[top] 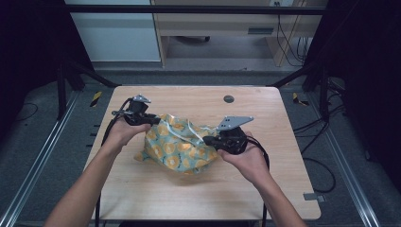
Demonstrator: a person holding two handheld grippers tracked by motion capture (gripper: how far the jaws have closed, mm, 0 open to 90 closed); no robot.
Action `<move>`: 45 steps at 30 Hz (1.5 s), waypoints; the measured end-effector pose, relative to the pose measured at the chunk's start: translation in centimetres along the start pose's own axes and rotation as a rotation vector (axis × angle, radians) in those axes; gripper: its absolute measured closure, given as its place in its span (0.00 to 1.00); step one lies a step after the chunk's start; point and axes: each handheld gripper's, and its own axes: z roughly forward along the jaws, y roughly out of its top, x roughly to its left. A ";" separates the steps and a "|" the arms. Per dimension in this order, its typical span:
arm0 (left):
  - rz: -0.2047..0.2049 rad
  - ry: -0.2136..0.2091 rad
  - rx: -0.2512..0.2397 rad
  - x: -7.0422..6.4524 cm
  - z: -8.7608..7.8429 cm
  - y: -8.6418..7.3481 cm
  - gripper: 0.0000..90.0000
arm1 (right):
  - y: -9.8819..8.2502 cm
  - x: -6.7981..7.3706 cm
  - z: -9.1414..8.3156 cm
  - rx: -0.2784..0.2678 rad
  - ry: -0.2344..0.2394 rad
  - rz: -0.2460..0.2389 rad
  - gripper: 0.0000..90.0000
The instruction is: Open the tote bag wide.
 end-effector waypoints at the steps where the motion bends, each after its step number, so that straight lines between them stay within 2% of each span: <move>1: 0.000 0.000 0.000 0.0 0.0 0.0 0.89 | 0.0 0.0 0.0 0.000 0.000 0.000 1.00; 2: 0.002 -0.010 -0.001 -0.1 -0.1 -0.2 0.89 | 0.0 -0.1 0.0 -0.004 -0.004 0.003 1.00; 4: 0.016 -0.003 0.012 -0.4 -0.3 -0.6 1.00 | -0.2 -0.5 -0.3 -0.010 -0.015 0.014 1.00; 5: 0.016 -0.003 0.012 -0.4 -0.3 -0.6 1.00 | -0.2 -0.5 -0.3 -0.010 -0.015 0.014 1.00; 7: 0.019 0.027 -0.024 -0.7 -1.1 -0.8 1.00 | -0.3 -0.7 -0.6 -0.014 -0.025 0.020 1.00; 8: 0.019 0.027 -0.024 -0.7 -1.1 -0.8 1.00 | -0.3 -0.8 -0.7 -0.018 -0.029 0.017 1.00; 11: 0.029 0.035 -0.095 -1.5 -2.7 -1.0 1.00 | -0.5 -1.1 -1.2 -0.030 -0.051 0.017 1.00; 13: 0.036 0.038 -0.108 -1.7 -3.1 -1.0 1.00 | -0.6 -1.3 -1.3 -0.035 -0.059 0.017 1.00; 15: 0.046 0.037 -0.138 -2.2 -4.0 -0.9 1.00 | -1.0 -1.9 -1.6 -0.045 -0.074 0.040 1.00; 19: 0.048 0.035 -0.166 -2.4 -4.7 -0.8 1.00 | -1.1 -2.3 -1.8 -0.052 -0.085 0.050 1.00; 26: 0.052 0.033 -0.188 -2.6 -5.6 -0.7 1.00 | -0.9 -2.8 -1.9 -0.059 -0.096 0.063 1.00; 30: 0.055 0.030 -0.218 -2.9 -6.6 -0.9 1.00 | -0.7 -2.8 -2.2 -0.068 -0.101 0.061 1.00; 40: 0.113 0.018 -0.311 -5.5 -9.8 -1.1 1.00 | -0.4 -2.1 -3.9 -0.110 -0.108 0.033 1.00; 43: 0.126 0.012 -0.320 -6.1 -10.3 -1.4 1.00 | -0.4 -1.8 -4.5 -0.124 -0.110 0.023 1.00; 45: 0.143 0.017 -0.305 -6.3 -10.4 -1.6 1.00 | -0.5 -1.6 -4.7 -0.128 -0.110 0.020 1.00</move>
